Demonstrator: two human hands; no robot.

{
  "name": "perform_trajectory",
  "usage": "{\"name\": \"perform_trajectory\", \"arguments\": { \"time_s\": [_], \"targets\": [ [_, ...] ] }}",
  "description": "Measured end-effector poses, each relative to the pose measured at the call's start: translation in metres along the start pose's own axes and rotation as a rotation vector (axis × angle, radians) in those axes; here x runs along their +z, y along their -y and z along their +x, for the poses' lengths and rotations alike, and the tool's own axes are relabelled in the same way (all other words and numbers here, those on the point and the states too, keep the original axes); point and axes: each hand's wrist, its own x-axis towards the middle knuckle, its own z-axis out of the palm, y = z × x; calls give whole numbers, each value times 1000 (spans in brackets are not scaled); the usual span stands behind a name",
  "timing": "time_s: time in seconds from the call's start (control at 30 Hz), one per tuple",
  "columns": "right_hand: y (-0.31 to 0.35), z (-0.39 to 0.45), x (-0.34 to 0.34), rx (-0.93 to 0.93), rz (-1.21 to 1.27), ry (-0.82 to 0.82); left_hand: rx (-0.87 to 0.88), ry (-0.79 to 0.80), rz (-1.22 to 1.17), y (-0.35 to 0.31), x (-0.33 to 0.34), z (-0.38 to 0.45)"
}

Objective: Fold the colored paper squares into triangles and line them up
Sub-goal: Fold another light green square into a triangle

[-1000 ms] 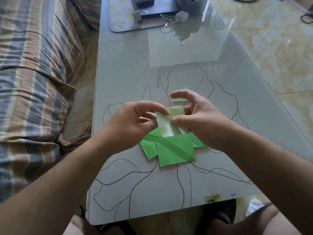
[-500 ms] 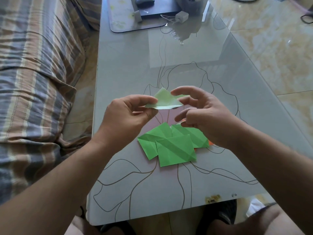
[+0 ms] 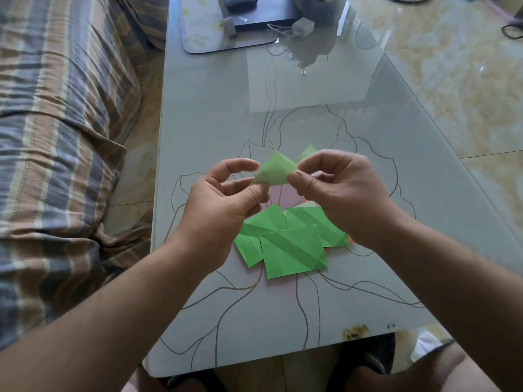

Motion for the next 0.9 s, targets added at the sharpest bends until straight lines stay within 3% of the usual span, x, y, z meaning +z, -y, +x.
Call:
{"name": "perform_trajectory", "arguments": {
  "time_s": [0.43, 0.67, 0.9],
  "targets": [
    [-2, 1, 0, 71, 129, 43, 61, -62, 38, 6, 4, -5],
    [0, 0, 2, 65, 56, 43, 116, -52, 162, 7, 7, -5],
    [2, 1, 1, 178, 108, 94, 83, -34, 167, 2, 5, -5]
  ]
}}
